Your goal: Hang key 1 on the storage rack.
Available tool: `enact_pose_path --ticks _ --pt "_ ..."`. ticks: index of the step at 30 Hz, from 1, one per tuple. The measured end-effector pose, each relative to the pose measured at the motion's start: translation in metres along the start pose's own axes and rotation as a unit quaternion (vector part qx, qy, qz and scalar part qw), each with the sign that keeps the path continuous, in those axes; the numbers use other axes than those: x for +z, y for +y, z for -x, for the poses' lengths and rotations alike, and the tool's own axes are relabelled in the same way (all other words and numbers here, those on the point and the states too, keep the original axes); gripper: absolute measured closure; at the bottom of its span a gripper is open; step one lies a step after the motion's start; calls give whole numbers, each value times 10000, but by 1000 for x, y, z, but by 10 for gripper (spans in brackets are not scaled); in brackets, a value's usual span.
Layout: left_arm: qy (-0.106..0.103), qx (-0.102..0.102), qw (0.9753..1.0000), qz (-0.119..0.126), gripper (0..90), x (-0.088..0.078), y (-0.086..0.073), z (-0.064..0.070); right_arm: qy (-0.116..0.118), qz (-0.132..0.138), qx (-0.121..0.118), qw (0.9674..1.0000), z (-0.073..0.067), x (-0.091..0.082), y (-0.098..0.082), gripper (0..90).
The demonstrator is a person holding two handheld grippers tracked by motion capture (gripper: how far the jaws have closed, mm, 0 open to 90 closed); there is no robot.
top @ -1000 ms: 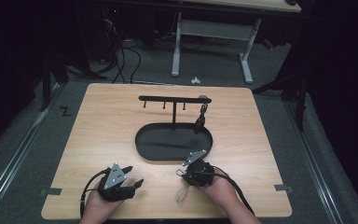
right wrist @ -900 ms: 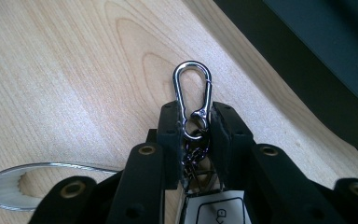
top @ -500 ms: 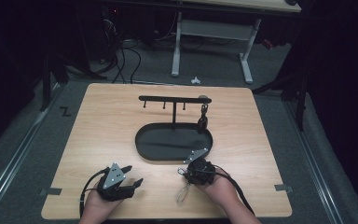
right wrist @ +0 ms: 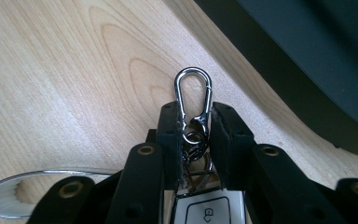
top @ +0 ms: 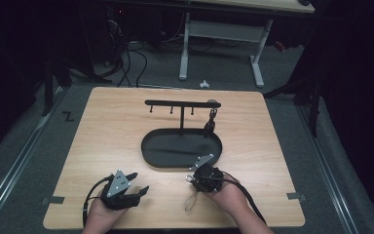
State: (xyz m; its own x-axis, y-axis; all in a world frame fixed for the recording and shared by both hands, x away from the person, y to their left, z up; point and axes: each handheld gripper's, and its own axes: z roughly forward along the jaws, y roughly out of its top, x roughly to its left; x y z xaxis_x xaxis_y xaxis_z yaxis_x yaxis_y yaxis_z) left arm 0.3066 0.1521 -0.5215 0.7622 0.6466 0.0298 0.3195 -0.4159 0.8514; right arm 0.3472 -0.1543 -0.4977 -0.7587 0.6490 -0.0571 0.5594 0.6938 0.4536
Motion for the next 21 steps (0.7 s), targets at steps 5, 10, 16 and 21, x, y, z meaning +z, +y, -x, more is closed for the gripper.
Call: enact_pose_path --ticks 5,10,16,21 --pt "5 -5 10000 5 362 0 0 0 -36 -144 -148 9998 -2 0 5 735" --pt "1 2 10000 2 362 0 0 0 -98 -336 -332 9988 -6 3 12 705" --pt "1 -18 10000 14 362 0 0 -1 -133 -537 -368 9978 -8 7 18 729" --pt "-4 -17 10000 18 363 0 0 -1 49 -615 -285 9977 -2 9 21 734"
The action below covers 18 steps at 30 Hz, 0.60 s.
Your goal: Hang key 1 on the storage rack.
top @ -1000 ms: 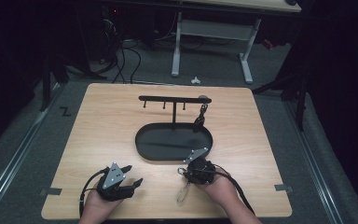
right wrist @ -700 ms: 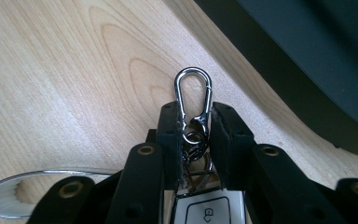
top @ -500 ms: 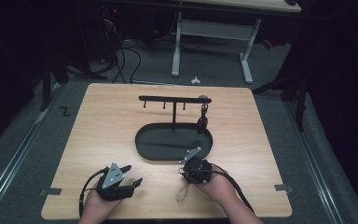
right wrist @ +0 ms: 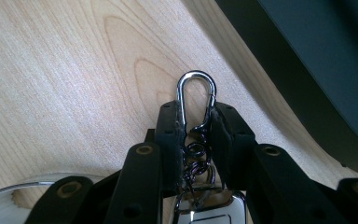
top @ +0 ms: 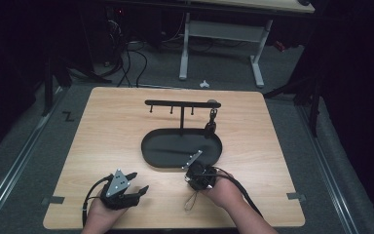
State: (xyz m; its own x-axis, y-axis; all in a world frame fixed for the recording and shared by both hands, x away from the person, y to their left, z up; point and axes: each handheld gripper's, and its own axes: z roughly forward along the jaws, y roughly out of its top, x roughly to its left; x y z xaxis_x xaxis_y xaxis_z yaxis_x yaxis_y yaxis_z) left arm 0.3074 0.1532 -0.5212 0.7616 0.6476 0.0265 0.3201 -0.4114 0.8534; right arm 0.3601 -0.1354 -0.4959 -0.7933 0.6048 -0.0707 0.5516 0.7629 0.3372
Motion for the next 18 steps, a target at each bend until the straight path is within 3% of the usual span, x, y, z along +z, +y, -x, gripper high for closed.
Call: enact_pose_path --ticks 7,10,11,13,18 --pt "6 -8 10000 10 364 -1 0 -1 196 -117 192 9996 7 -1 3 760" --pt "3 -7 10000 9 364 -1 0 -1 154 -126 182 9996 8 -1 5 770" --pt "3 -9 10000 12 364 -1 0 -1 137 -110 190 9997 8 -2 5 832" --pt "1 -7 10000 14 364 -1 0 -1 78 -30 288 9995 10 -8 6 868" --pt "-11 -5 10000 10 364 0 0 -1 -34 -37 236 9997 9 -7 5 868"
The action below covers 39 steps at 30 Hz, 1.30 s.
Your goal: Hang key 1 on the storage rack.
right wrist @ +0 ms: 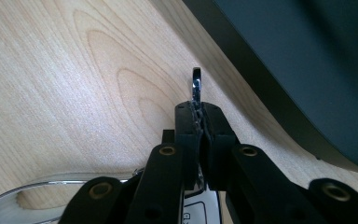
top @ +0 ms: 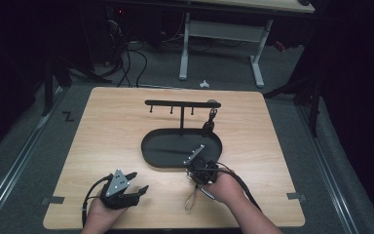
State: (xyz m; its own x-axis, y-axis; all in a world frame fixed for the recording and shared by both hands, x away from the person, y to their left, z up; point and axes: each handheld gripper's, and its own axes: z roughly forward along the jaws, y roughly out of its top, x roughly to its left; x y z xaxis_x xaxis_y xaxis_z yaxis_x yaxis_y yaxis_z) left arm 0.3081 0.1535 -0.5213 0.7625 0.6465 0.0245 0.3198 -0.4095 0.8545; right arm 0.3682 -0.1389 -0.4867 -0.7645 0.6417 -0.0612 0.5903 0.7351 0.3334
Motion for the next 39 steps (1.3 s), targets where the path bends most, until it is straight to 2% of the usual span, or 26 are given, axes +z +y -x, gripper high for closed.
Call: enact_pose_path --ticks 5,7,13,24,30,39 --pt "-2 4 10000 -2 364 0 0 0 -65 -111 48 9999 2 3 0 851" --pt "-5 3 10000 -5 364 0 0 0 22 -103 67 9999 4 5 -1 840" --pt "-12 4 10000 -4 364 0 0 0 64 -207 86 9997 4 8 -1 844" --pt "-11 -20 10000 13 364 -1 0 -1 128 -309 65 9994 5 8 1 859" --pt "-89 -70 9999 44 384 -1 1 -1 89 -348 1 9994 3 8 2 861" --pt "-67 -75 9999 112 373 -2 1 -1 99 -460 -18 9989 3 6 4 863"
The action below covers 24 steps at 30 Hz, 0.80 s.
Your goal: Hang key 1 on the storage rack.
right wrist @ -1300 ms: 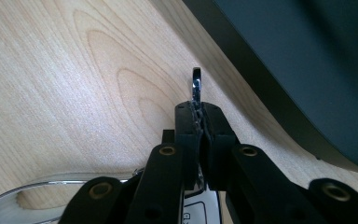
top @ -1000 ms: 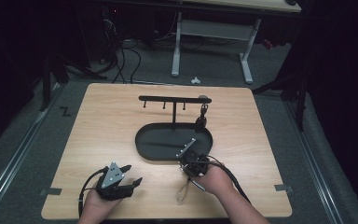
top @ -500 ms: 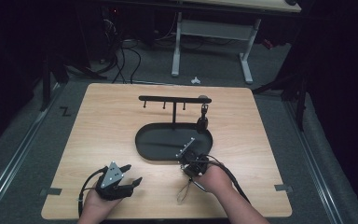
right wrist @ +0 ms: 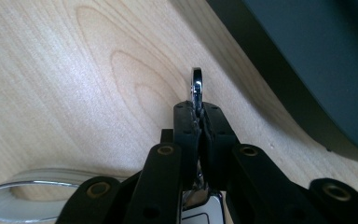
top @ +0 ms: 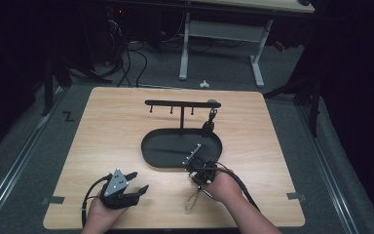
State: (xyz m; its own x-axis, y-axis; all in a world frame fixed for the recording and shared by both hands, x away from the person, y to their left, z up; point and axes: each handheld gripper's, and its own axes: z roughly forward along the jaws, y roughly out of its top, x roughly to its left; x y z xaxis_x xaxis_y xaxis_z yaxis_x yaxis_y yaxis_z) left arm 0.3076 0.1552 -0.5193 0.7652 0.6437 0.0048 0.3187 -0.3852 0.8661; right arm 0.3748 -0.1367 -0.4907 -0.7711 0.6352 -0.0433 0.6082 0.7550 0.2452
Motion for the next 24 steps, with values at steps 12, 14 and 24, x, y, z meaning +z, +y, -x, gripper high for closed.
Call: enact_pose_path --ticks 12,14,24 --pt "-15 13 10000 -5 373 0 0 0 44 148 195 9997 10 -59 -8 863" --pt "-25 10 10000 -9 373 0 0 0 37 218 196 9996 12 -68 -9 863" --pt "-32 -5 10000 3 373 0 -1 1 -89 366 322 9988 20 -105 -6 863"
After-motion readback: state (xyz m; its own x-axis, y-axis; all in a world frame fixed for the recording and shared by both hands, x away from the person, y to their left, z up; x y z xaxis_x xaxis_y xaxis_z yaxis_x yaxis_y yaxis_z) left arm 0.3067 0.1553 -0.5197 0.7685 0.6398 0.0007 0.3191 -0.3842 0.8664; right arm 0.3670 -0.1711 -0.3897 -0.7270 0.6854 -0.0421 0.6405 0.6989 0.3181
